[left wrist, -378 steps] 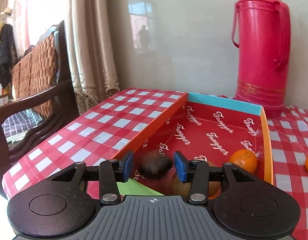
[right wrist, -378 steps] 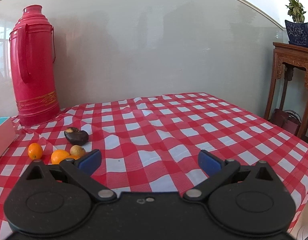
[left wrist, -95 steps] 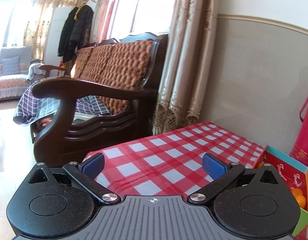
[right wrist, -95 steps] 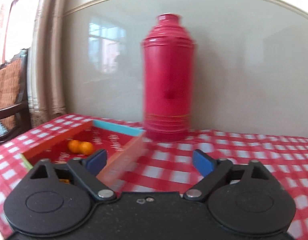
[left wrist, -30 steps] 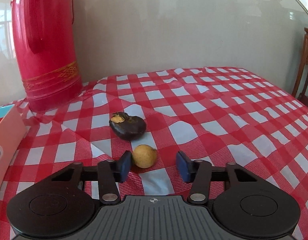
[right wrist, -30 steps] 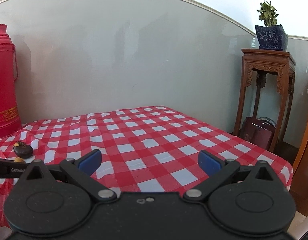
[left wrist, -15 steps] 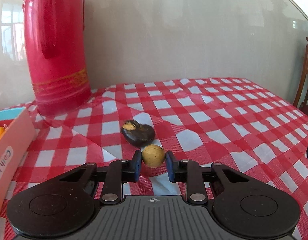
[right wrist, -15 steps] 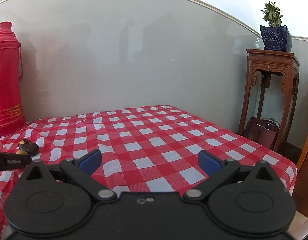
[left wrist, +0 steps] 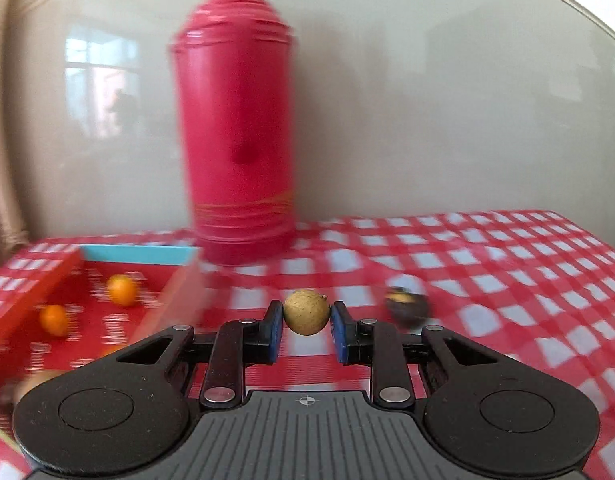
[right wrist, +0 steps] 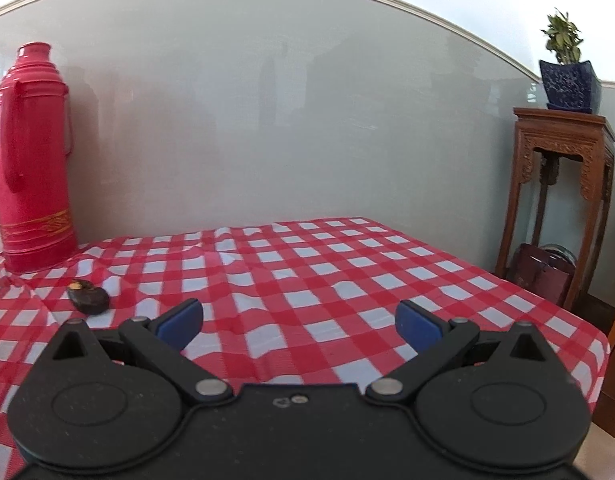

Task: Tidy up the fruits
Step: 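Carry the yellow fruit into the box and open the left gripper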

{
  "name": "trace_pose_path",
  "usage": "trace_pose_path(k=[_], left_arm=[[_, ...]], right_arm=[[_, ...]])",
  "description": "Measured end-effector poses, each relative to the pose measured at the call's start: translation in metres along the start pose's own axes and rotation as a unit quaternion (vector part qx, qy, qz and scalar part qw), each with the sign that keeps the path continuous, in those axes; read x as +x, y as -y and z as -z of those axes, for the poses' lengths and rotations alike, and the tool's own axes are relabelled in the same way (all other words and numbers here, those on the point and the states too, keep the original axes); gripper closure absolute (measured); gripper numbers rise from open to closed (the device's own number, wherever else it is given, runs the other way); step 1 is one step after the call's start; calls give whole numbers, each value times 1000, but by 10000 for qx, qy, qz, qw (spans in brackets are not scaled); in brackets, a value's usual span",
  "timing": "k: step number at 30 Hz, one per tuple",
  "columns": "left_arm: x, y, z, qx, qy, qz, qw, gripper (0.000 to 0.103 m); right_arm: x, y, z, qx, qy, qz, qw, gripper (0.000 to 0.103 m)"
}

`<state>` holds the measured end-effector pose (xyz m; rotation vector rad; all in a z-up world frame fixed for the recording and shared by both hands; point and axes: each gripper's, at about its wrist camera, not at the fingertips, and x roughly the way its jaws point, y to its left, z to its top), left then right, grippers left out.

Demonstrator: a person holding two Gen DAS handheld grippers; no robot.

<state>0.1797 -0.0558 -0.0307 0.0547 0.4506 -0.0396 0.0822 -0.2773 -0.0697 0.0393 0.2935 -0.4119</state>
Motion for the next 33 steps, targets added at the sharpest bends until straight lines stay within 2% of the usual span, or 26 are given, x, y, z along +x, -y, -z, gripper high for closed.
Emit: trace_pose_path(k=[6, 10, 14, 18, 26, 28, 30, 33], left_arm=[[-3, -60, 0, -388, -88, -701, 9967, 77], [0, -101, 4, -683, -208, -1172, 9905, 77], [2, -131, 12, -862, -334, -1484, 9846, 77], [7, -150, 18, -1097, -453, -1646, 9792, 77], [10, -170, 26, -1468, -706, -1703, 9718, 76], [8, -172, 27, -1474, -674, -1706, 9719, 68], [2, -173, 27, -1526, -624, -1811, 9695, 24], [-12, -172, 23, -1481, -346, -1874, 9704, 20]], right_arm=[[-6, -25, 0, -193, 54, -246, 9995, 6], [-9, -42, 0, -345, 81, -385, 9986, 6], [-12, -57, 1, -492, 125, -519, 9974, 6], [-13, -72, 2, -604, 128, -649, 9960, 6], [-14, -95, 2, -739, 124, -941, 9927, 6], [-14, -101, 2, -751, 119, -1008, 9920, 6], [-14, -106, 1, -764, 105, -1068, 9913, 6], [-14, -113, 1, -750, 87, -1166, 9903, 6]])
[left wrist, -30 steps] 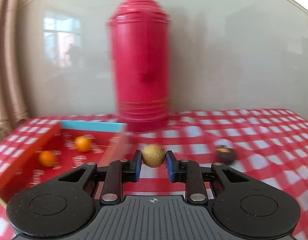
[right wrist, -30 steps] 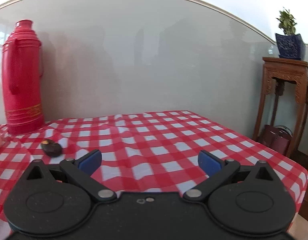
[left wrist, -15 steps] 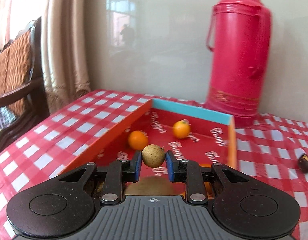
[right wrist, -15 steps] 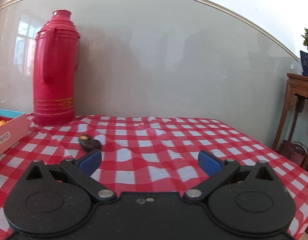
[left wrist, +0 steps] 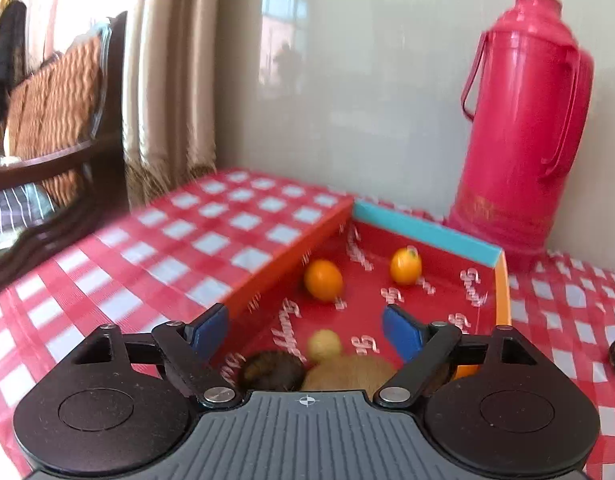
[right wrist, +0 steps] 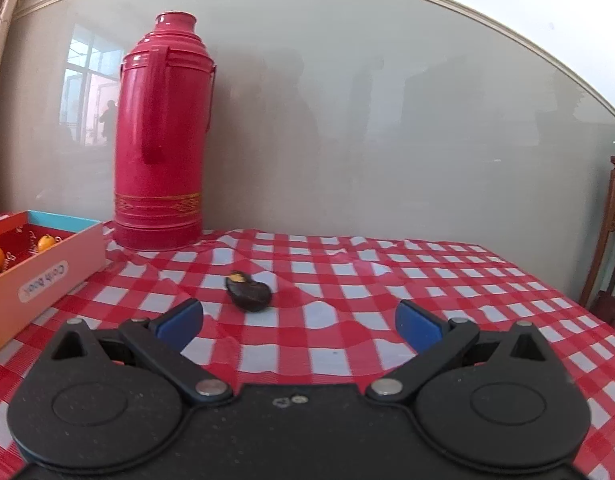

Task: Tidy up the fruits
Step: 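Carry the yellow fruit into the box and open the left gripper, then reach the right gripper to the dark mangosteen and grasp it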

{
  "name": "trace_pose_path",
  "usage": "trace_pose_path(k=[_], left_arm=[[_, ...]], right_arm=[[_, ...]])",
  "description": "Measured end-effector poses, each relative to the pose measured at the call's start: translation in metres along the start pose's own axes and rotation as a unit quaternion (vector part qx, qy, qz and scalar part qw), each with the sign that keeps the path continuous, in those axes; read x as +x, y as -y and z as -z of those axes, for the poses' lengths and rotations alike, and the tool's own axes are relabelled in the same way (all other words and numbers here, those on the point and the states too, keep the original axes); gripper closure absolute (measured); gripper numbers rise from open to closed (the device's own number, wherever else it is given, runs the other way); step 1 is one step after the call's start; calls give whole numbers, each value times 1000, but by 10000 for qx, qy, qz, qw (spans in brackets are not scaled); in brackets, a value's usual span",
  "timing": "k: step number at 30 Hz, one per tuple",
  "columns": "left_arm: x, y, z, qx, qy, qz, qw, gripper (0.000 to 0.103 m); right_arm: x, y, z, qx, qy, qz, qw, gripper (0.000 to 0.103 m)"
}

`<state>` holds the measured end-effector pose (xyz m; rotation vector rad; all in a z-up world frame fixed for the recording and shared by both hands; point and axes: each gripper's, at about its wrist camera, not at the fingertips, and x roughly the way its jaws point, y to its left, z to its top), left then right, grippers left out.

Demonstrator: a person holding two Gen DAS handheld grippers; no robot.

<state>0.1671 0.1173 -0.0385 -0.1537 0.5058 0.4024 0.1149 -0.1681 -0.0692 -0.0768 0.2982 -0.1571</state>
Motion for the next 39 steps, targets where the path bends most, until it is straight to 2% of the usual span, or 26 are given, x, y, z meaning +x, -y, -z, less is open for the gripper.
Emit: trace_pose_path(k=[4, 8, 14, 20, 28, 33, 39], left_arm=[[-23, -6, -9, -65, 226, 178, 9996, 19], [-49, -19, -12, -207, 552, 134, 9982, 4], [-75, -41, 1, -42, 849, -33, 9964, 2], [-93, -63, 31, 54, 1023, -335, 9942, 0], [-98, -92, 43, -395, 1095, -648, 9911, 0], [-94, -104, 45, -589, 1066, -795, 9894, 0], [-90, -110, 47, -583, 1012, -899, 9891, 0]], right_arm=[[3, -8, -2, -12, -5, -119, 9999, 6], [7, -15, -4, 7, -68, -208, 9998, 6], [14, -25, -6, -33, -191, -379, 9991, 6], [29, -26, -9, 37, -553, -602, 9966, 6], [65, -21, -23, 138, -1070, -675, 9919, 6], [101, -25, -34, 67, -1409, -641, 9879, 18], [138, -24, -42, 219, -1806, -585, 9816, 30]])
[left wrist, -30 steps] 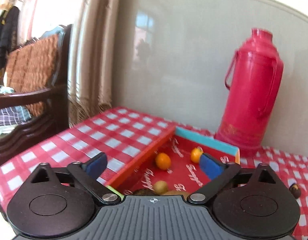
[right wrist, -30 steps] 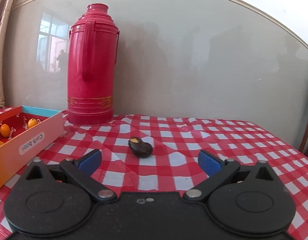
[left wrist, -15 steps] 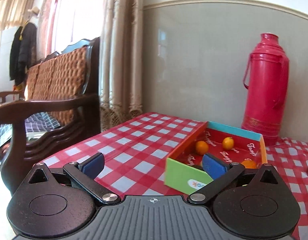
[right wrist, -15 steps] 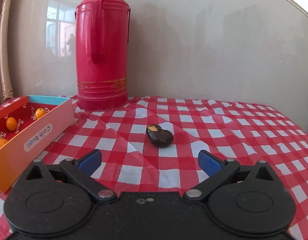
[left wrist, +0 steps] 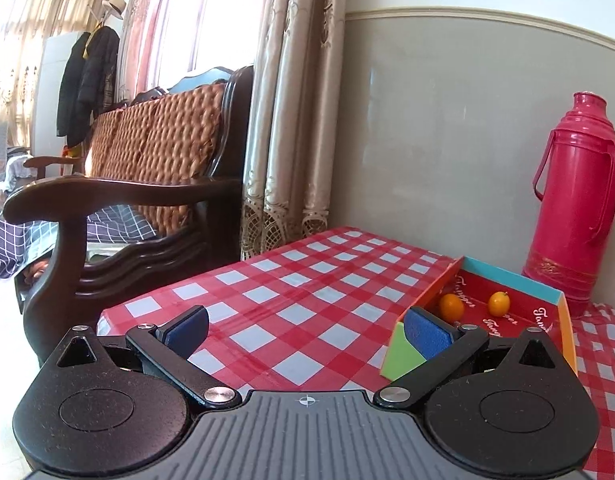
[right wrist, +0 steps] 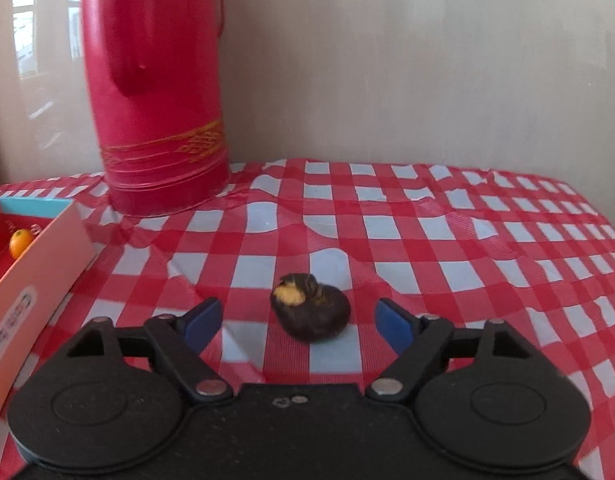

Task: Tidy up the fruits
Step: 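Reach the right gripper to the dark mangosteen and grasp it, then carry the mangosteen into the box and open the right gripper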

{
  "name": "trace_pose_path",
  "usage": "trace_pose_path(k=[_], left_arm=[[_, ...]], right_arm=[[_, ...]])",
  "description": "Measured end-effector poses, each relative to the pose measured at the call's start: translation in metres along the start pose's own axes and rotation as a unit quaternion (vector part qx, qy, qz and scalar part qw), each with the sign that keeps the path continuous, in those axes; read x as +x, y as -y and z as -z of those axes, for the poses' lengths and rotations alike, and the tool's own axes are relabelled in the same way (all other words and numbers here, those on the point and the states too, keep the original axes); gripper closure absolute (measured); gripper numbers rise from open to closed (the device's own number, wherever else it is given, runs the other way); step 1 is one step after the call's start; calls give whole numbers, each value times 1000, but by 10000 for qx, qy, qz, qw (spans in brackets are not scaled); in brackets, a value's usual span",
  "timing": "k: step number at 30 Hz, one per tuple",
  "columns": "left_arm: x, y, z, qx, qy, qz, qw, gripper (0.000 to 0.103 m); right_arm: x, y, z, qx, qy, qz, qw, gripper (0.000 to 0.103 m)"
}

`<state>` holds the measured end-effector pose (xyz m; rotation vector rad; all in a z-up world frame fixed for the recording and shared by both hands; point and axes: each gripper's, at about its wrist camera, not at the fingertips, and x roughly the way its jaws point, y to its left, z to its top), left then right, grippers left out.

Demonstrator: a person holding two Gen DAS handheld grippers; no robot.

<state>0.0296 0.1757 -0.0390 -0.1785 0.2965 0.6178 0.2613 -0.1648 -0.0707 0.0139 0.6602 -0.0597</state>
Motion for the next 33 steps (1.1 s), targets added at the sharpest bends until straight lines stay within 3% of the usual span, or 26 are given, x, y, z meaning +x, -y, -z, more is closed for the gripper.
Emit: trace_pose_path(k=[4, 7, 10, 15, 20, 26, 33], left_arm=[[2, -7, 0, -99, -50, -26, 9999, 0], [4, -14, -1, -218, -103, -42, 9997, 0], [7, -20, 0, -361, -173, -51, 9992, 0], [10, -24, 0, -469, -214, -63, 9987, 0], [9, -26, 0, -478, -211, -69, 9986, 0], [9, -32, 0, -613, -251, -102, 9978, 0], [12, -43, 1, -717, -344, -129, 9968, 0]], right_arm=[[17, 1, -5, 55, -259, -38, 9996, 49], [24, 0, -4, 9, -342, 44, 9994, 54], [23, 1, -3, -6, -277, 101, 9996, 66], [19, 2, -3, -98, -220, -3, 9997, 67], [-6, -7, 1, -211, 117, -169, 9996, 67], [-47, -35, -3, -465, 575, -842, 9937, 67], [-75, -98, -5, -1055, 841, -1628, 9774, 67]])
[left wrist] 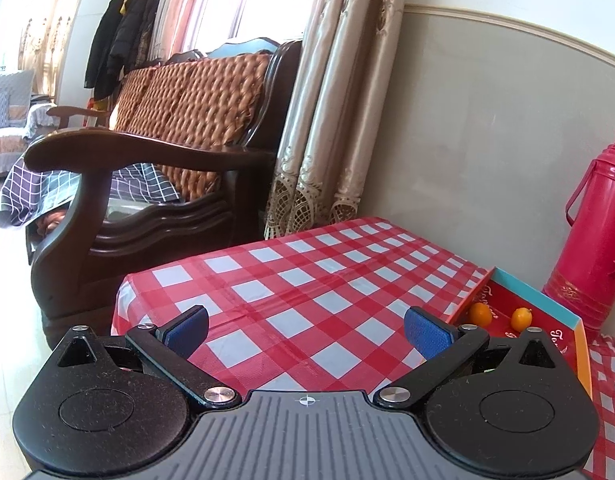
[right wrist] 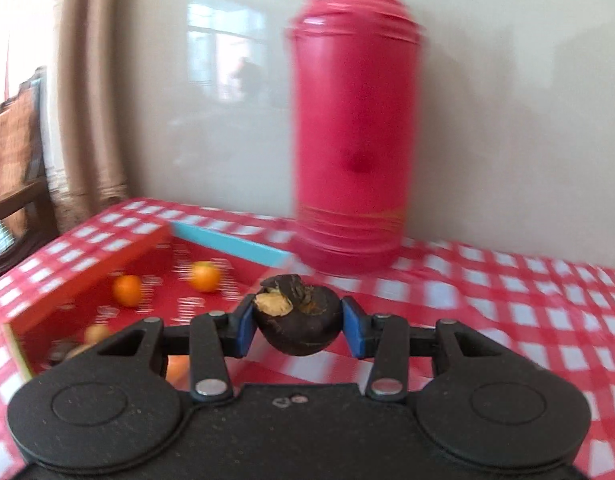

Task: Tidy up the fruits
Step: 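Carry the mangosteen into the box and open the right gripper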

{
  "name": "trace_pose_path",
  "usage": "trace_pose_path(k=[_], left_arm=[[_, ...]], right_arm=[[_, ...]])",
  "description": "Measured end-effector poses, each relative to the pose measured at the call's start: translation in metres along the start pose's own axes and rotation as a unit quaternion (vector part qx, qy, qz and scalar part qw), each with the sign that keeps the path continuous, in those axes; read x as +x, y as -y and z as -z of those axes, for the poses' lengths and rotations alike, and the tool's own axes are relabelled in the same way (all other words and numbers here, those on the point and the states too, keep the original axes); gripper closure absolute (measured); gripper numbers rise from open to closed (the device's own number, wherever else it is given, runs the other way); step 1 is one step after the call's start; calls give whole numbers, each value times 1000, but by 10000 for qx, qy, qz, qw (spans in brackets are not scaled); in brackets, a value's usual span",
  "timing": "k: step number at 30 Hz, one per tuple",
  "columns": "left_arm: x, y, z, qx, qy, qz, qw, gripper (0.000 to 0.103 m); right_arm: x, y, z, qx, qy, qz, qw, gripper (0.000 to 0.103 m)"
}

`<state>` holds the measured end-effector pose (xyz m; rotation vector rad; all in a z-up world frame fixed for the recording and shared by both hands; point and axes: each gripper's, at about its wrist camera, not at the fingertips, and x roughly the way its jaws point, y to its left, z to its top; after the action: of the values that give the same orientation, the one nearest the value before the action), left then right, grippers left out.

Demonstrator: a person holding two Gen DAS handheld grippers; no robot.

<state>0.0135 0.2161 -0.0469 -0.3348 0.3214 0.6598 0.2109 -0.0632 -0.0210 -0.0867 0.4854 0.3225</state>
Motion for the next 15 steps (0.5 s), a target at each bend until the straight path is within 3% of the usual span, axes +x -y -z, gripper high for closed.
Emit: trace_pose_path(k=[7, 15], left_arm=[[6, -7, 0, 49, -165, -7, 9999, 0], [9, -10, -1, 59, -239, 13, 9997, 0]], right_arm=[[27, -65, -2, -625, -254, -477, 9966, 67], [51, -101, 3, -1069, -592, -595, 9907, 66]])
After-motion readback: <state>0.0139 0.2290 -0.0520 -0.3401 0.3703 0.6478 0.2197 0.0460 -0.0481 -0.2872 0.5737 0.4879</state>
